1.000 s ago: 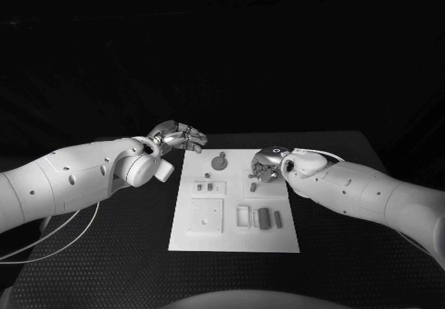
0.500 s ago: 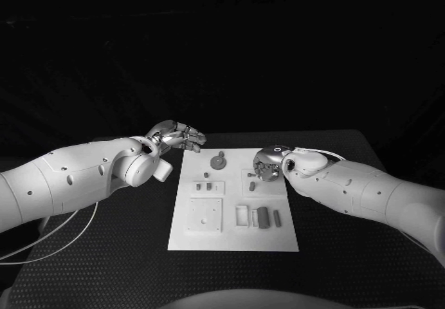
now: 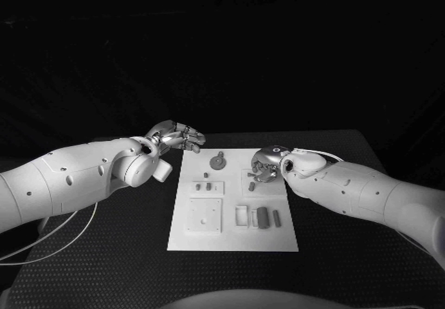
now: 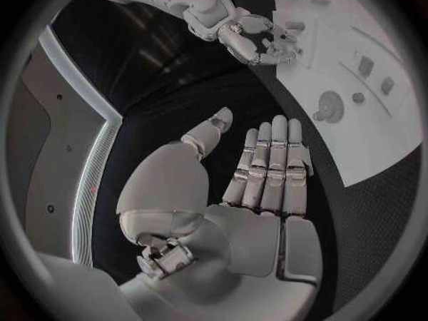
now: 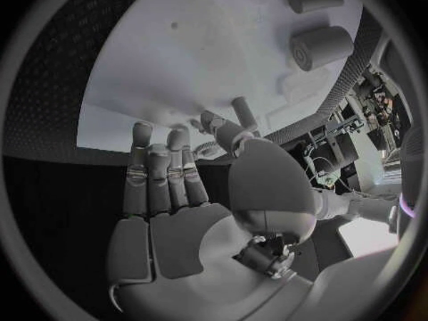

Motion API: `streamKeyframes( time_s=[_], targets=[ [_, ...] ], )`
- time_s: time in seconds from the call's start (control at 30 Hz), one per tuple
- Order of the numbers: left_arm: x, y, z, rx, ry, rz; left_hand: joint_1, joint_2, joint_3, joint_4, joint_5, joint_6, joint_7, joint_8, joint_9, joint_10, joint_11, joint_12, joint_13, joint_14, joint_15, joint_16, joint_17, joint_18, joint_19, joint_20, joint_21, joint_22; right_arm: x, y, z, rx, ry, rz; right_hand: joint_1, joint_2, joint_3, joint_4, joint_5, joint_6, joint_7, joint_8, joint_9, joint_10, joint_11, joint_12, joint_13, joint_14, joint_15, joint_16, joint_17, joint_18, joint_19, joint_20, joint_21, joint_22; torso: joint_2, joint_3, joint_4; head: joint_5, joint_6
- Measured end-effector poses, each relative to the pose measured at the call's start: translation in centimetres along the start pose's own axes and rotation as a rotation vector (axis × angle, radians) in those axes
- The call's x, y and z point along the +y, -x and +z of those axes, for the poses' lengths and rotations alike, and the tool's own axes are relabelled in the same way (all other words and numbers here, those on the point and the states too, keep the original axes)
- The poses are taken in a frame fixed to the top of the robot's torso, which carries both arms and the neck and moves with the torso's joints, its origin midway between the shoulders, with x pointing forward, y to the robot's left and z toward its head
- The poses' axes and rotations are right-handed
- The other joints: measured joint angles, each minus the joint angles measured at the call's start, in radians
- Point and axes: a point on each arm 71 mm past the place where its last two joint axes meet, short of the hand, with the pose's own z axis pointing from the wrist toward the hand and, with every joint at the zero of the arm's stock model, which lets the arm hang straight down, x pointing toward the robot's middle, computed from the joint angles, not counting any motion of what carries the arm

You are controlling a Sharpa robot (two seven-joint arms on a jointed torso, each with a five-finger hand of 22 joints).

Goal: Assemble the parts on the task board

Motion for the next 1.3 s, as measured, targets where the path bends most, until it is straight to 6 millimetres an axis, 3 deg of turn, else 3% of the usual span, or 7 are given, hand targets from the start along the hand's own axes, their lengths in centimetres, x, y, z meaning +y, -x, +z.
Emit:
streamKeyframes(
  time_s=[0.13, 0.33, 0.47, 0.73, 0.97, 1.17, 1.3],
  targets=[
    [0.0, 0.0, 0.0, 0.0, 0.0, 0.0, 0.0, 0.0, 0.0, 0.0, 0.0, 0.0, 0.0, 0.0, 0.0, 0.0, 0.0, 0.0, -0.001, 0.0, 0.0, 0.0, 0.0, 0.0, 0.0, 0.0, 0.0, -0.001, 0.6, 0.0, 0.2, -0.002, 0.01, 0.007, 0.0, 0.001, 0.0, 0.0, 0.0, -0.007, 0.001, -0.003, -0.002, -0.004, 0.0, 0.01, -0.002, -0.001, 0.001, 0.006, -0.003, 0.0, 0.0, 0.0, 0.01, 0.0, 0.0, 0.0, 0.0, 0.0, 0.0],
    [0.0, -0.1, 0.0, 0.001, 0.0, 0.0, 0.0, 0.0, 0.0, 0.0, 0.0, -0.004, 0.004, 0.0, 0.0, 0.0, 0.0, 0.0, -0.001, 0.0, 0.0, 0.0, 0.001, 0.0, 0.0, 0.0, 0.0, -0.001, 1.0, 0.0, 0.3, 0.0, 0.015, 0.009, 0.02, 0.06, 0.01, -0.022, 0.0, 0.02, -0.014, 0.016, -0.017, 0.003, -0.006, 0.036, -0.011, 0.003, -0.002, 0.027, -0.011, 0.0, 0.004, -0.004, 0.031, 0.0, 0.0, 0.0, 0.0006, 0.001, 0.0],
    [-0.1, -0.1, 0.0, 0.002, -0.001, 0.0, 0.0, 0.0, 0.0, 0.0, 0.0, -0.004, 0.004, 0.0, 0.0, 0.0, 0.0, 0.0, -0.001, 0.0, 0.0, 0.0, 0.002, 0.0, 0.0, 0.0, 0.0, -0.002, 0.9, 0.0, 0.4, 0.005, 0.016, 0.006, 0.039, 0.105, 0.016, -0.054, 0.0, 0.042, -0.029, 0.031, -0.005, 0.015, -0.018, 0.052, -0.021, 0.015, -0.014, 0.048, -0.015, 0.0, 0.011, -0.011, 0.048, 0.0, 0.0, 0.0, 0.0006, 0.001, 0.0],
    [-0.2, -0.1, 0.0, 0.003, -0.003, 0.0, 0.0, 0.0, 0.0, 0.0, 0.0, -0.004, 0.004, 0.0, -0.001, 0.0, 0.0, 0.0, -0.001, 0.0, 0.0, 0.0, 0.002, 0.0, 0.0, 0.0, 0.0, -0.003, 1.2, 0.0, 0.5, 0.01, 0.023, -0.006, 0.061, 0.14, 0.026, -0.116, 0.0, 0.066, -0.044, 0.049, 0.015, 0.034, -0.034, 0.081, -0.032, 0.028, -0.023, 0.075, -0.017, 0.0, 0.026, -0.025, 0.074, 0.0, 0.0, 0.0, 0.0003, 0.001, 0.0],
    [-0.3, -0.1, 0.0, 0.003, -0.004, 0.001, 0.0, 0.0, 0.0, 0.0, 0.0, -0.004, 0.004, 0.0, -0.001, 0.0, 0.0, 0.0, -0.002, 0.0, 0.0, -0.004, 0.004, 0.0, 0.0, 0.0, 0.0, -0.004, 1.2, -0.2, 0.6, 0.003, 0.02, -0.02, 0.076, 0.132, 0.03, -0.136, 0.0, 0.074, -0.046, 0.061, 0.03, 0.038, -0.037, 0.09, -0.038, 0.035, -0.027, 0.085, -0.018, 0.0, 0.033, -0.032, 0.083, 0.0, 0.001, 0.0, 0.0013, 0.002, -0.003],
    [-0.4, -0.1, 0.0, 0.005, -0.003, 0.0, 0.0, 0.0, 0.0, 0.0, 0.0, -0.004, 0.004, 0.0, -0.002, 0.0, 0.0, 0.0, -0.003, 0.0, 0.0, -0.004, 0.006, 0.0, 0.004, 0.004, 0.0, -0.007, 1.3, -0.4, 0.6, -0.01, 0.018, -0.033, 0.049, 0.078, 0.019, -0.124, 0.001, 0.076, -0.048, 0.063, 0.046, 0.043, -0.039, 0.095, -0.046, 0.037, -0.029, 0.09, -0.022, 0.0, 0.042, -0.034, 0.089, 0.0, 0.001, 0.0, 0.0007, 0.004, -0.007],
    [-0.4, -0.2, 0.0, 0.007, -0.003, 0.0, 0.0, 0.0, 0.0, 0.0, 0.0, -0.004, 0.004, 0.0, -0.002, 0.0, 0.0, 0.0, -0.003, 0.0, 0.0, -0.004, 0.007, 0.0, 0.004, 0.004, 0.0, -0.007, 1.4, -0.5, 0.6, -0.02, 0.017, -0.04, 0.036, 0.064, 0.017, -0.107, 0.001, 0.084, -0.052, 0.061, 0.046, 0.047, -0.043, 0.105, -0.049, 0.045, -0.034, 0.097, -0.022, 0.0, 0.051, -0.036, 0.095, 0.0, 0.0, 0.0, 0.0003, 0.004, -0.007]
  ],
)
